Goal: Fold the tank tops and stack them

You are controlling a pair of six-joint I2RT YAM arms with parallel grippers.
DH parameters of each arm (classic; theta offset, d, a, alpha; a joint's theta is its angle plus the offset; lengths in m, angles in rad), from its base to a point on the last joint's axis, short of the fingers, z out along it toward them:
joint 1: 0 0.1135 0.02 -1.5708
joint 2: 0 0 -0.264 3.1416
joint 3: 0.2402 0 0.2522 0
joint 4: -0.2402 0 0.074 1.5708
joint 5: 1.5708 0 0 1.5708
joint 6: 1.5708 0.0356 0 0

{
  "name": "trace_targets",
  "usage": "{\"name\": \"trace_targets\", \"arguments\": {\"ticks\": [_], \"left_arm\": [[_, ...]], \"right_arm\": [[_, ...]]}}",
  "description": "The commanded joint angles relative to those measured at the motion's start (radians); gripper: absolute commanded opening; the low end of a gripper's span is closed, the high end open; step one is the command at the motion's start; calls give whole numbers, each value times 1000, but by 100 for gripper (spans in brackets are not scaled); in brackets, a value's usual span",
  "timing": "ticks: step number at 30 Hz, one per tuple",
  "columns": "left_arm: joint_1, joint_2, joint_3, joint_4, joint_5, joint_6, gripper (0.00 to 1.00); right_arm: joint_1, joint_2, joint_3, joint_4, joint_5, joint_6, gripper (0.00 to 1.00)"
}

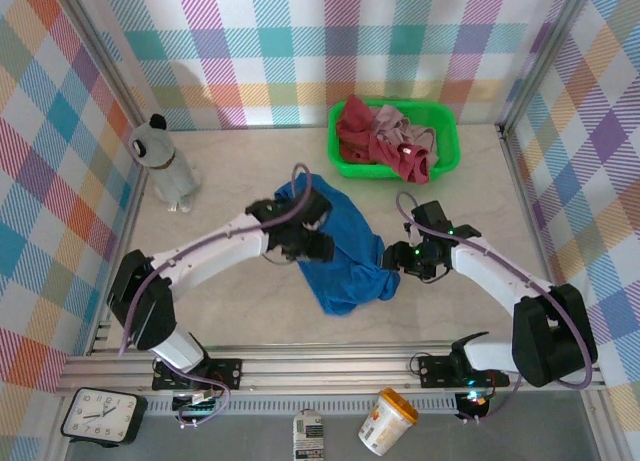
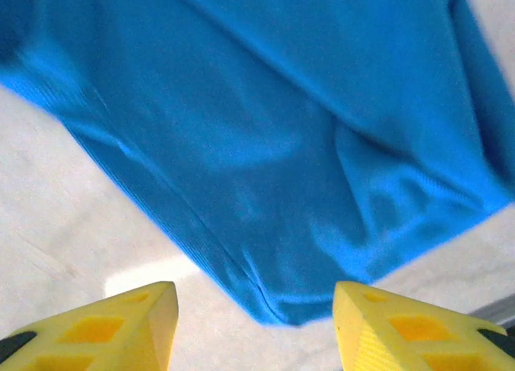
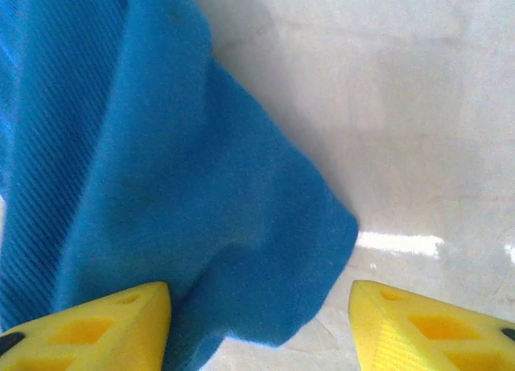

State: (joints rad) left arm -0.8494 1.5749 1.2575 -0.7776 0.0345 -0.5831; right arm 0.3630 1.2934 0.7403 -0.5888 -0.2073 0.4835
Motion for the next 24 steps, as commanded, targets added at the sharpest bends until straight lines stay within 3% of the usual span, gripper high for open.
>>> {"name": "trace_targets", "arguments": {"ticks": [1,7,14,21,24], "left_arm": [[-94,-11,-96,131,-46,-240,54],[-199,72,-167,264,-67,-360,54],[-223,154,-133,178,-47,-353,55],[-263,194,-150,211,-47,-338,55],[-269,220,-141,193,-49,-338,49]], "right_arm": [[-1,-27,-32,55,-74,30,62],[-3,6,-30,156,-160,29,62],[-17,87,-34,223,-188,18,62],[-24,84,-66,236,-188,4,62],[-25,83,-80,231,-188,3,60]]}}
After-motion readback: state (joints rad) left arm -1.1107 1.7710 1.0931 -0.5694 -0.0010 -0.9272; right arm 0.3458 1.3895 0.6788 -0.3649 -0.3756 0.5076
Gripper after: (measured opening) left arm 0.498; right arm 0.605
